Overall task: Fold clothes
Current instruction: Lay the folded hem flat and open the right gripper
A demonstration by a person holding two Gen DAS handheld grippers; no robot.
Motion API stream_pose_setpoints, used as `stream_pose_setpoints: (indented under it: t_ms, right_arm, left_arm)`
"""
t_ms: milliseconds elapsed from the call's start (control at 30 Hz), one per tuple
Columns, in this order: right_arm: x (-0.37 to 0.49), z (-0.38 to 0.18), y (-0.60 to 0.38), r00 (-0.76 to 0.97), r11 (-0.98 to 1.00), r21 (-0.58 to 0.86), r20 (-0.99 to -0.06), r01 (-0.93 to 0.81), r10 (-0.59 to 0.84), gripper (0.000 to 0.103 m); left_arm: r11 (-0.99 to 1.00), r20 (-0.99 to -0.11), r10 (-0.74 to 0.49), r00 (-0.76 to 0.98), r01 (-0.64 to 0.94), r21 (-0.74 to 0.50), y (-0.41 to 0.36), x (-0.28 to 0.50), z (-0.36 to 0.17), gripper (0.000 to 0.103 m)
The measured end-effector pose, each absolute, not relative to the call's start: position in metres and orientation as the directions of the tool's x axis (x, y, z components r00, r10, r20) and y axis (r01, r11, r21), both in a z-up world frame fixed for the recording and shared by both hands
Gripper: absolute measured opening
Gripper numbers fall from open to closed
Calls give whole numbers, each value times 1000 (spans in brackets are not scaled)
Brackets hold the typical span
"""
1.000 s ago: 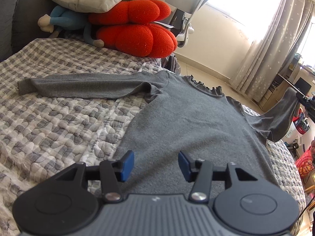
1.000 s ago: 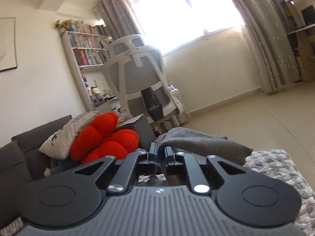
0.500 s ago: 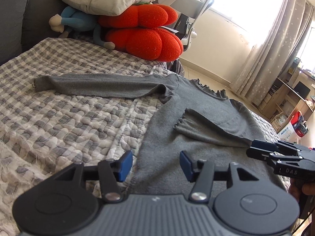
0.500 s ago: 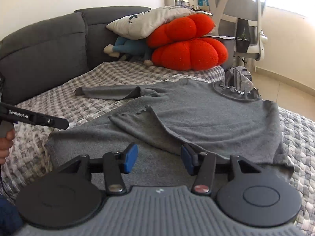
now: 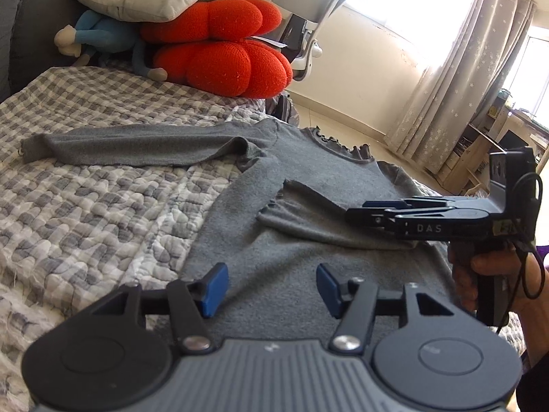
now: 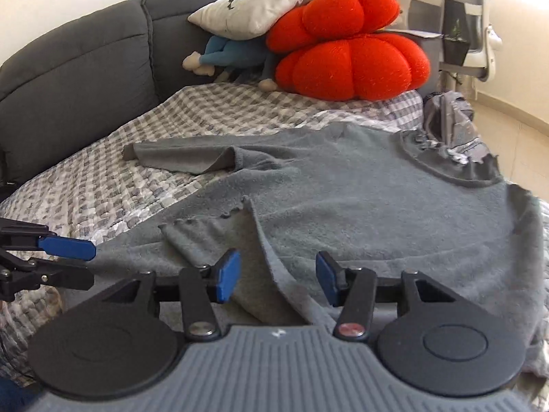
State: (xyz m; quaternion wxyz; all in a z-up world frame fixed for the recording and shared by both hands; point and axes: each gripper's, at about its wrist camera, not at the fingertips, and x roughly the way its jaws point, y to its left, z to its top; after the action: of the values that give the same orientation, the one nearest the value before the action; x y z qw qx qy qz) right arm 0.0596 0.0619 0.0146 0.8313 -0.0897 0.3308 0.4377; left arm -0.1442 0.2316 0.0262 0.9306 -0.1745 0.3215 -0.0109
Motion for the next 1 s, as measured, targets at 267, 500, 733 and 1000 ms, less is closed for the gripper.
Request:
stream_pose_setpoints:
  t_ms: [267, 500, 733, 1000]
  right_arm:
    - [-3, 22, 43, 433, 526, 26, -535, -850, 725, 5]
    - [-65, 9, 9, 365, 466, 25, -582, -885, 726, 5]
    - [-45, 15, -64, 569, 718, 281, -457, -637, 683, 48]
    - [31, -21, -148, 618, 567, 810, -370, -151, 693, 61]
  left_arm:
    - [928, -593, -133, 794, -111, -357, 249, -151, 24, 59]
    - [930, -582, -169, 796, -66, -361, 246, -156, 25, 60]
    - [944, -586, -170, 792, -39, -327, 233, -136, 31, 61]
    - [939, -631, -179, 755, -62, -340, 221, -88, 20, 61]
